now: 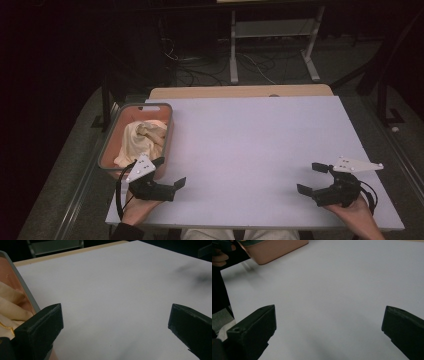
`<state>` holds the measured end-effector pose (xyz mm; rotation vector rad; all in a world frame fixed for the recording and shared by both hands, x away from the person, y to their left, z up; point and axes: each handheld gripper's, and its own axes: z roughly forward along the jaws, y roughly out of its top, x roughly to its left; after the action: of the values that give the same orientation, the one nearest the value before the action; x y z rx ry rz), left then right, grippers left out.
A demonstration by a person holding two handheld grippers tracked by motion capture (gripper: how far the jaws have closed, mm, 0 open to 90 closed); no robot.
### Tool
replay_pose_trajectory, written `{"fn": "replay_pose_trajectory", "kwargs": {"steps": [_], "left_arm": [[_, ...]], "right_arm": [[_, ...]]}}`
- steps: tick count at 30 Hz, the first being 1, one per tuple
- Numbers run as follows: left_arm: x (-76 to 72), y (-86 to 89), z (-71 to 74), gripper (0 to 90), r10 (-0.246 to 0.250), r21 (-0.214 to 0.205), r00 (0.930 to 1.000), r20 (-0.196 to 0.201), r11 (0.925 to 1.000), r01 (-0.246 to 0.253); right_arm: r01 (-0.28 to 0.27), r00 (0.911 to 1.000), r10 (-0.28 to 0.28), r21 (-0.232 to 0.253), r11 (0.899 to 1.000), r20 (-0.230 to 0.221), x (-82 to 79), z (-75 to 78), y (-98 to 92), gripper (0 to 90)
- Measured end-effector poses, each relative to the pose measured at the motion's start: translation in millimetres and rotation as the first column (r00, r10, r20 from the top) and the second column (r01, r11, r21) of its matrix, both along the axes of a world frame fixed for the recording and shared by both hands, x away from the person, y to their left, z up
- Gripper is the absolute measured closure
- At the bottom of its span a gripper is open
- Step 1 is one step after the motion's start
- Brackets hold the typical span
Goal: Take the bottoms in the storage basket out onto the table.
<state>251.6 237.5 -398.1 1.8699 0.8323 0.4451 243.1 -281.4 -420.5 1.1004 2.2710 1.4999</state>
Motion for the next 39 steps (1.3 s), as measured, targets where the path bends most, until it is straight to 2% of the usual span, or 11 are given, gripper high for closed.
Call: {"fn": "replay_pose_trajectory", "kwargs": {"steps": [13,23,29,39], "left_arm": [[-0.3,-3.0,0.2,0.0,-0.018,0.008,0.9998,-0.005,0.9998,0.018],[-1.8,-6.8,3.4,0.0,-0.017,0.03,0.9998,-0.012,0.9994,0.017],[-0.7,-8.4,5.1,0.0,0.002,0.048,0.9992,-0.041,0.9989,0.0],[-0.3,-7.4,12.6,0.0,-0.01,0.064,0.9986,-0.052,0.9978,0.013]], "right_arm": [[-0.019,0.9998,0.019,0.001,1.0,-0.007,-1.9,-0.1,2.5,0.0],[-0.019,0.9998,0.019,-0.002,1.0,-0.005,-3.4,0.1,2.9,0.0],[-0.015,0.9999,0.015,-0.006,1.0,-0.006,-2.7,0.3,3.6,0.0],[-0.009,0.9999,0.009,-0.004,1.0,-0.007,-1.8,0.2,2.9,0.0]]}}
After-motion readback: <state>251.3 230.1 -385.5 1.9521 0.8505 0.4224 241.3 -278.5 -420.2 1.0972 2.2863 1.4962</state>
